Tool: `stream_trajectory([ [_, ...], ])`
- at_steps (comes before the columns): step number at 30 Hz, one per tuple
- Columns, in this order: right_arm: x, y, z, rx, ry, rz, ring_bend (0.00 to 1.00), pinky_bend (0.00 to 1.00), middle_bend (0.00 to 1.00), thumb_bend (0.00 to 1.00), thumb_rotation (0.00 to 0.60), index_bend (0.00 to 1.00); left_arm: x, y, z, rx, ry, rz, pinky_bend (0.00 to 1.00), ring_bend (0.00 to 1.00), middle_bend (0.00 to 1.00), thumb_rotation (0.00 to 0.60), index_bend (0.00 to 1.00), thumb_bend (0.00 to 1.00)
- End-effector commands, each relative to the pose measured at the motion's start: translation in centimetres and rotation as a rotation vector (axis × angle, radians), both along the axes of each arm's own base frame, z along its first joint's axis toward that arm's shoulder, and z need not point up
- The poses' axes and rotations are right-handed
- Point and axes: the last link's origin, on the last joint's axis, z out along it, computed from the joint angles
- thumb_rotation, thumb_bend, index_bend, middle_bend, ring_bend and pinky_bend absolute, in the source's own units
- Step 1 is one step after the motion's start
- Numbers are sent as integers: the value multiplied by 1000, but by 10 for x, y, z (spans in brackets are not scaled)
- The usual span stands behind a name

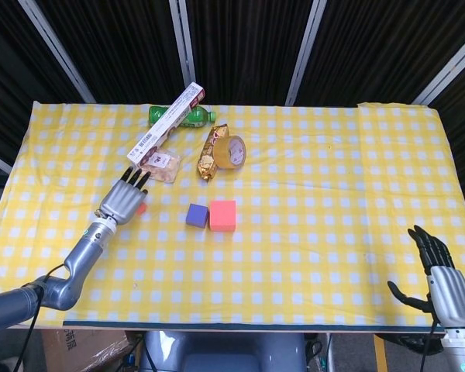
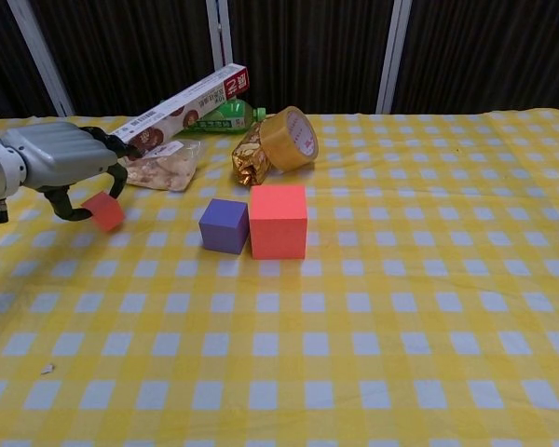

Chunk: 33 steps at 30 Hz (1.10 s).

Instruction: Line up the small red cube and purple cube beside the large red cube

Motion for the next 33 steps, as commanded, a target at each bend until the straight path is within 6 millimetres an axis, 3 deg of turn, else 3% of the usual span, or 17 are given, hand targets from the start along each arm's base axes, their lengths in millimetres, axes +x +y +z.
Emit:
stream_trajectory([
  [1,0,0,0,1,0,-1,0,0,0,307,600,0,19,-3,3,30,-84,42,0,0,0,600,441,406],
  [12,0,1,0,0,-1,3,0,0,0,308,600,0,70,-19,-18,72,-107,297,0,0,0,600,445,406],
  [21,1,1,0,5,-6,6,0,0,0,307,600,0,82,-16,-33,94,-119,384,0,0,0,600,441,414],
  [33,1,1,0,7,-12,5,0,0,0,307,600,0,89,-5,-42,111,-116,377,0,0,0,600,436,420],
])
